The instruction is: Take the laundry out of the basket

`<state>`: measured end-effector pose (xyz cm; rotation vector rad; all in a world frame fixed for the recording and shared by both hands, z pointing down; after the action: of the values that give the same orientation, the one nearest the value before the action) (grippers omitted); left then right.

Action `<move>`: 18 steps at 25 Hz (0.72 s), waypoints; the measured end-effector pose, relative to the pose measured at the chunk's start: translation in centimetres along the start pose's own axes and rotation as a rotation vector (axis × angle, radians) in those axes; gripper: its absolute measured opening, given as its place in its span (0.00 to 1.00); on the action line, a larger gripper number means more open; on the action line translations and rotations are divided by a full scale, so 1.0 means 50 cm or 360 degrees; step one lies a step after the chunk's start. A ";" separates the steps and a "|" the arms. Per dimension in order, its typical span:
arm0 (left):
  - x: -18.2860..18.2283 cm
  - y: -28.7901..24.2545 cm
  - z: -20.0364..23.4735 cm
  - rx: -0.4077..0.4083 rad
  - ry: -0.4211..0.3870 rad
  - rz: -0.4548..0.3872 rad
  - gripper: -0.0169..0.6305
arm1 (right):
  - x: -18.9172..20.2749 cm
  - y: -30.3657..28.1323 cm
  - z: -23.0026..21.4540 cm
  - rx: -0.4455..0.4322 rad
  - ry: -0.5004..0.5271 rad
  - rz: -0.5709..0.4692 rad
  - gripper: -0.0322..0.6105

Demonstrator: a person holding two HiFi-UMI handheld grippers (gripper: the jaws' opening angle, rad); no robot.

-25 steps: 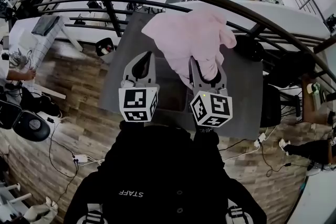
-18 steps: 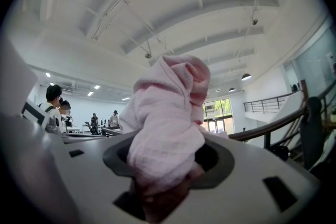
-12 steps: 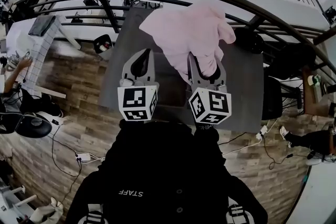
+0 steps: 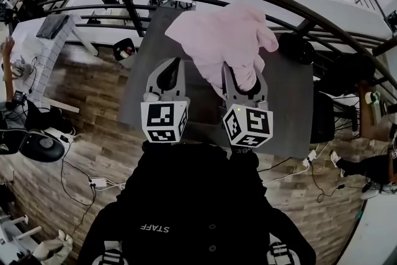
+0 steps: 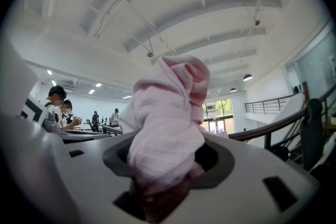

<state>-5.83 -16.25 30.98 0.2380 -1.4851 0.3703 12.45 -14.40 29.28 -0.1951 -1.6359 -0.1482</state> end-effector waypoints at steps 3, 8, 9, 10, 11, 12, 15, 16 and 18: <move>0.003 0.001 0.002 -0.0013 0.0001 0.0007 0.03 | 0.001 -0.004 0.000 -0.0007 -0.0009 -0.0004 0.43; 0.002 0.008 0.004 -0.0036 -0.0006 0.0014 0.03 | 0.001 -0.005 0.002 -0.0020 -0.0017 -0.0003 0.43; 0.002 0.010 0.002 -0.0041 -0.0008 0.0015 0.03 | 0.001 -0.004 0.001 -0.0023 -0.0018 -0.0003 0.43; 0.002 0.012 0.000 -0.0046 -0.0009 0.0016 0.03 | 0.001 -0.003 0.000 -0.0027 -0.0018 -0.0003 0.43; 0.002 0.014 -0.001 -0.0051 -0.0009 0.0016 0.03 | 0.000 -0.002 0.000 -0.0031 -0.0018 -0.0003 0.43; 0.002 0.015 -0.002 -0.0056 -0.0009 0.0016 0.03 | 0.000 -0.002 0.000 -0.0035 -0.0018 -0.0002 0.43; 0.006 0.018 -0.002 -0.0066 -0.0007 0.0026 0.03 | 0.002 -0.002 0.001 -0.0046 -0.0016 0.0001 0.43; 0.007 0.019 -0.002 -0.0069 -0.0007 0.0029 0.03 | 0.002 -0.002 0.001 -0.0048 -0.0016 0.0002 0.43; 0.007 0.020 -0.001 -0.0077 -0.0007 0.0033 0.03 | 0.001 -0.002 0.003 -0.0055 -0.0015 0.0004 0.43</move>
<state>-6.17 -15.27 31.23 0.1850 -1.4998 0.3502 12.29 -14.49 29.33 -0.2246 -1.6434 -0.1740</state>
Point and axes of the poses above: the fingertips, and each gripper's own axes: y backward along the fingers, z to its left, x out of its underside, the point moved 6 cm from there along y, backward along the fingers
